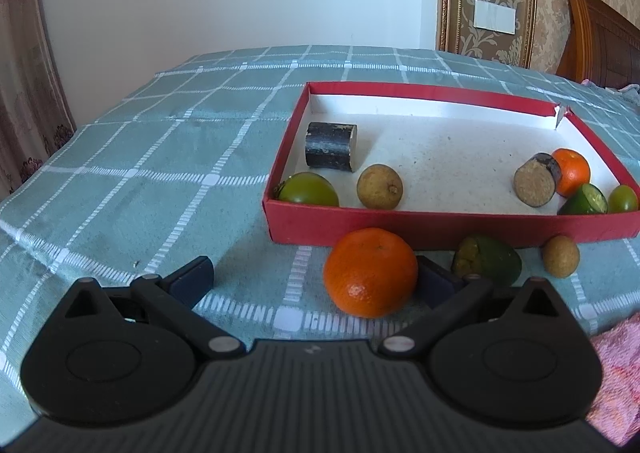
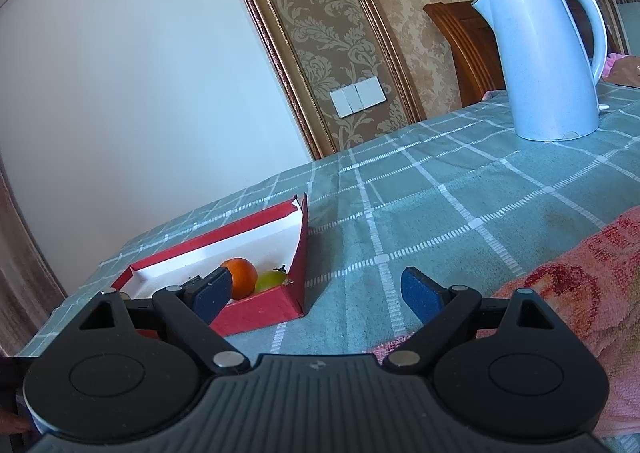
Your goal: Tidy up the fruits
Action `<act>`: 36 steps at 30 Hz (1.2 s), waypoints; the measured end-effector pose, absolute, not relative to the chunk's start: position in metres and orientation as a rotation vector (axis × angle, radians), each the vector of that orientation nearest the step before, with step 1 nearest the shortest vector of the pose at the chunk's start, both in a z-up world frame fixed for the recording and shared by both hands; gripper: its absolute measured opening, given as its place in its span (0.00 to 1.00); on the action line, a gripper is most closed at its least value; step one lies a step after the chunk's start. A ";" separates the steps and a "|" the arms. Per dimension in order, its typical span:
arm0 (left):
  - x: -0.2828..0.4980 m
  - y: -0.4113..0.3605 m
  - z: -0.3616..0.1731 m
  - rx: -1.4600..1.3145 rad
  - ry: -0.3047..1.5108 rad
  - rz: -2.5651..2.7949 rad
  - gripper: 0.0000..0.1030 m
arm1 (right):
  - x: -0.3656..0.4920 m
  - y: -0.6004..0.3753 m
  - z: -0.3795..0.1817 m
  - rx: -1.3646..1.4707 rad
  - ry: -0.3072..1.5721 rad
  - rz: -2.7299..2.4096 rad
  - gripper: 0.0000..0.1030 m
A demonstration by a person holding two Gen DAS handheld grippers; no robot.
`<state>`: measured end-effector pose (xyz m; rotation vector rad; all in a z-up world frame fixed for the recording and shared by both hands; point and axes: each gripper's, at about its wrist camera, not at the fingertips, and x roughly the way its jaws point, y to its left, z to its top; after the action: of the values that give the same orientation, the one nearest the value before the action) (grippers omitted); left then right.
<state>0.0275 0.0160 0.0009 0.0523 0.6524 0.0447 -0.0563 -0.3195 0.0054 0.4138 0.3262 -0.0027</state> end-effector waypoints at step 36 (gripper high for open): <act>0.029 0.021 0.000 0.022 0.664 0.033 1.00 | -0.010 -0.271 -0.002 0.094 0.668 -0.116 0.93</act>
<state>0.0288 0.0211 0.0004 0.0222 0.6639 0.0333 -0.0096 -0.2708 -0.0015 0.0936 0.6676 -0.1165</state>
